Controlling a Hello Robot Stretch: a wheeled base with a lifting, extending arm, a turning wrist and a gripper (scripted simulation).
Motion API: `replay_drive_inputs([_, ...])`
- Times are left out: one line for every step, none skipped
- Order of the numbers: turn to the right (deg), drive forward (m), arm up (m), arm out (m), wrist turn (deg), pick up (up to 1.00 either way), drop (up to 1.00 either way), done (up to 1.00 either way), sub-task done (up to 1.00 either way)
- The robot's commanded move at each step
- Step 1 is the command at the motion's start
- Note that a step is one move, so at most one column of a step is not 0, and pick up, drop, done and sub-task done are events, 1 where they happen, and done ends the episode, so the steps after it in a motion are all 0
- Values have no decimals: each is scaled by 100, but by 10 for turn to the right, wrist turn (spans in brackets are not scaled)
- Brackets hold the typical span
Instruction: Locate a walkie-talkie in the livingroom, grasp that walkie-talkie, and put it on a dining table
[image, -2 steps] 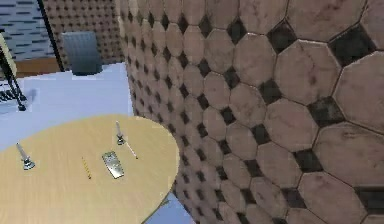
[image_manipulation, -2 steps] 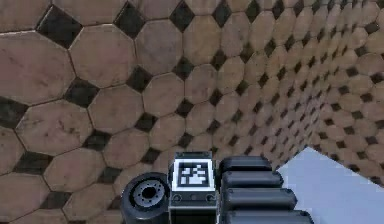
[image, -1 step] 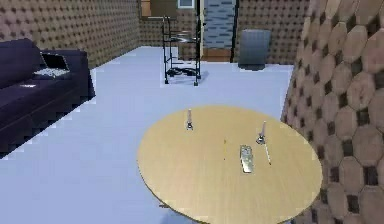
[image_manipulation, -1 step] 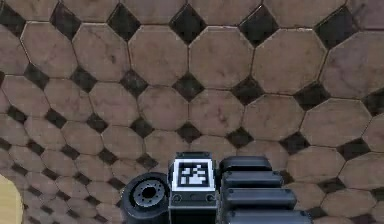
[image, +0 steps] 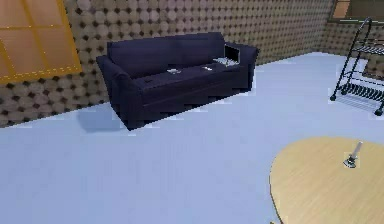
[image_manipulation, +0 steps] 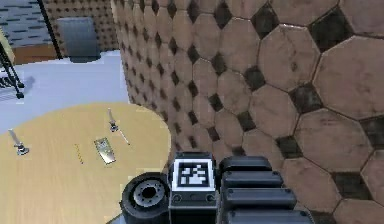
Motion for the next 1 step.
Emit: replay_drive_inputs([-210,0,0,0,0,0,0,0,0])
